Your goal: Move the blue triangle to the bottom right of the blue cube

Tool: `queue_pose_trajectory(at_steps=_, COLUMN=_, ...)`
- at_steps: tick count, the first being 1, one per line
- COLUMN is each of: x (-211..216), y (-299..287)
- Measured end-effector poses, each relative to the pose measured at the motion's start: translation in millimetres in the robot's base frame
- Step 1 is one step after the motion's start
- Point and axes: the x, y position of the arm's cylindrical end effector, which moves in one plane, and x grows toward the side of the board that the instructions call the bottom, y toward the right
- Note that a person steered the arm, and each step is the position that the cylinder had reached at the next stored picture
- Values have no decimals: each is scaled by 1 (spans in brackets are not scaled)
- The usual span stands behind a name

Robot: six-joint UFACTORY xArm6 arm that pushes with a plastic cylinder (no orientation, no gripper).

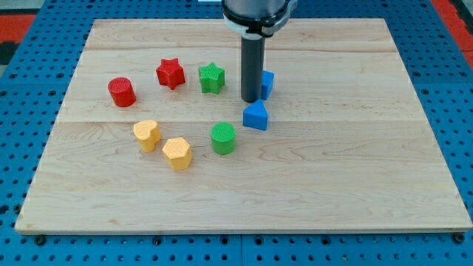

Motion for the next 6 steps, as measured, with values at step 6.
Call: queue_pose_trajectory(at_steps=6, x=31, y=-4)
